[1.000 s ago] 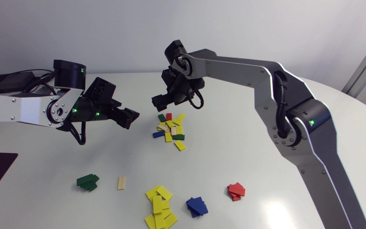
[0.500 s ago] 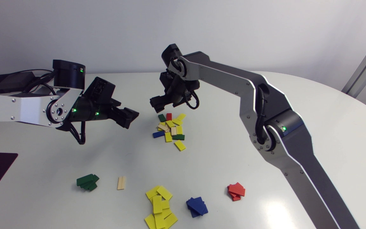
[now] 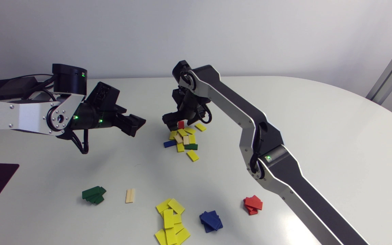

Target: Take domino bricks one by one from the mixed stack on the table and place each onto the existing stack of the same color.

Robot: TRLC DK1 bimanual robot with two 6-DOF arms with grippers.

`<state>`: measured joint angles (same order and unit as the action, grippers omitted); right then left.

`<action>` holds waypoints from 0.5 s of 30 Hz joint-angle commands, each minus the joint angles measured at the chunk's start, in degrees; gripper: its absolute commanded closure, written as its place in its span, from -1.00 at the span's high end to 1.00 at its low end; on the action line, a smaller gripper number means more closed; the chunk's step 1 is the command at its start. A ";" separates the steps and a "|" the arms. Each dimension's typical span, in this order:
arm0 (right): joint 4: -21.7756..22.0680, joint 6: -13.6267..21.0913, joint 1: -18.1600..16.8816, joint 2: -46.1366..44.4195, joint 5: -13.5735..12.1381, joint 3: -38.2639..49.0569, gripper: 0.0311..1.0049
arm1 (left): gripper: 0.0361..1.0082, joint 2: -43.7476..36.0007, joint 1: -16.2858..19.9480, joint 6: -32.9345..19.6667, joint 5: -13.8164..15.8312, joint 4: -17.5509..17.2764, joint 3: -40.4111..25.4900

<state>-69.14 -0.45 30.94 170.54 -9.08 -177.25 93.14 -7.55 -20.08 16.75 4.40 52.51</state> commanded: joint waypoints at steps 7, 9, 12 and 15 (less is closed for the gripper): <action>-1.96 -1.13 1.05 1.81 -0.50 -6.53 0.92 | 0.99 0.20 0.34 -0.93 0.74 0.69 0.66; -1.52 -1.22 1.41 1.55 -0.50 -6.18 0.92 | 0.99 -0.07 0.52 -0.93 0.82 0.69 0.31; -1.17 -1.22 1.58 1.29 -0.41 -5.48 0.92 | 0.99 -0.24 0.96 -1.11 1.00 0.69 -0.22; -1.17 -1.13 1.58 1.20 -0.41 -5.04 0.86 | 0.99 -0.42 1.22 -1.19 1.09 0.87 -0.57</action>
<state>-69.49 -0.47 32.05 170.80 -9.06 -177.27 93.12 -6.83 -20.49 17.39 4.40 52.51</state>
